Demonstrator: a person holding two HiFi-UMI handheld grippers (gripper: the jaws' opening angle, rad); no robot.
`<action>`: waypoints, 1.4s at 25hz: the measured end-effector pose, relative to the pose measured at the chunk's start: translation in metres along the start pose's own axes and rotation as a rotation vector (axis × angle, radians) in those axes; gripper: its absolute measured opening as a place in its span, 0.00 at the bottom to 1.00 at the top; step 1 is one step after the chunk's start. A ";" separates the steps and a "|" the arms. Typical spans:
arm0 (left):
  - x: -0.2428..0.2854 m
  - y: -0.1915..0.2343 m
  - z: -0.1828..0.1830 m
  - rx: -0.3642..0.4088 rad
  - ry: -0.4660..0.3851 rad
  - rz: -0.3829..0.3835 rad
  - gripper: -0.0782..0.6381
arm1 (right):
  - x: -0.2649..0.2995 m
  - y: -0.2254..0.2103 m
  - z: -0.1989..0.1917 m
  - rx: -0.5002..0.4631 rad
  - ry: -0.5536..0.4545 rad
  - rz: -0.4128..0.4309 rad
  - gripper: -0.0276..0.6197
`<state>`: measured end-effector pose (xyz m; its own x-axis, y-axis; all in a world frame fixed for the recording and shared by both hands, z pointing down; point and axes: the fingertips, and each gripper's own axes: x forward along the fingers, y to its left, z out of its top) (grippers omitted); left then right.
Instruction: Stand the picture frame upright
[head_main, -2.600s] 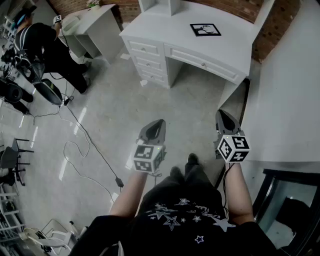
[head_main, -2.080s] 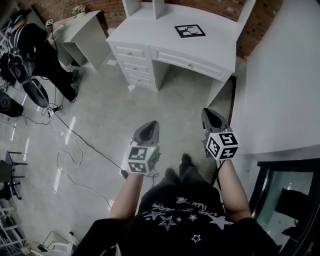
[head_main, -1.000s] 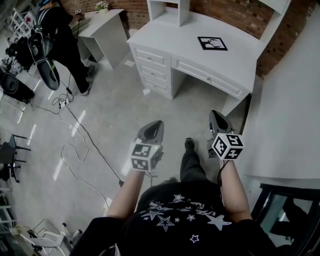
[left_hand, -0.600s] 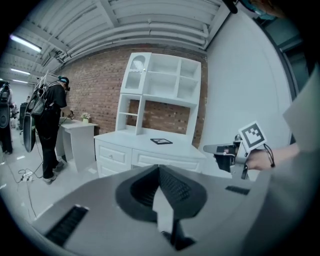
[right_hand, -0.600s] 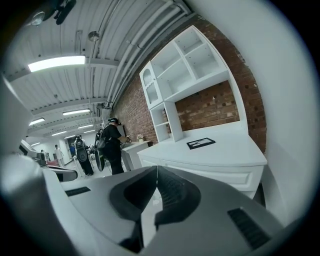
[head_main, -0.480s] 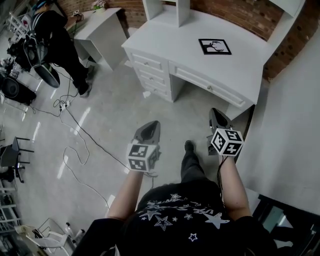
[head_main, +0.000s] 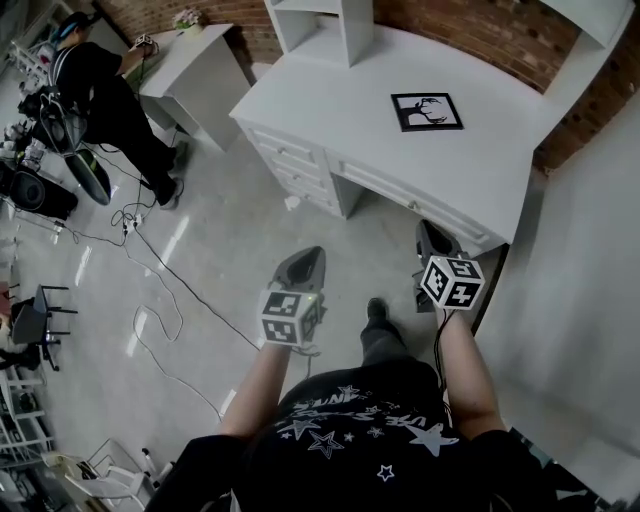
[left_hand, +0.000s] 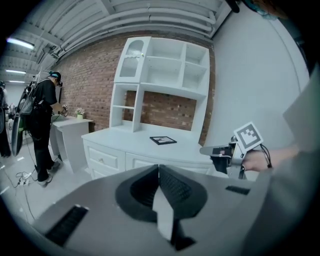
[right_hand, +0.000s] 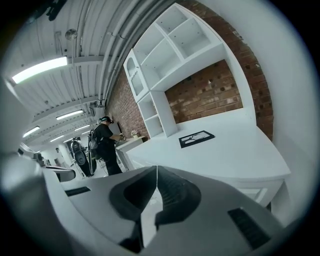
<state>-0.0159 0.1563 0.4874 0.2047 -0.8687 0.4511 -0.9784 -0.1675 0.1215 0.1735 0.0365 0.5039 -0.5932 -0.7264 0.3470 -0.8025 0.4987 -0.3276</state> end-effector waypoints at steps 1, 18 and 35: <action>0.008 0.001 0.003 0.001 0.007 0.001 0.13 | 0.007 -0.004 0.002 0.002 0.007 0.003 0.07; 0.122 0.022 0.060 -0.015 0.019 0.058 0.13 | 0.111 -0.073 0.023 0.044 0.126 0.014 0.07; 0.179 0.037 0.093 0.014 0.014 -0.036 0.13 | 0.138 -0.092 0.039 0.052 0.139 -0.063 0.07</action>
<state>-0.0185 -0.0493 0.4906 0.2402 -0.8556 0.4586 -0.9706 -0.2050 0.1259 0.1679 -0.1283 0.5473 -0.5476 -0.6817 0.4852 -0.8363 0.4264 -0.3447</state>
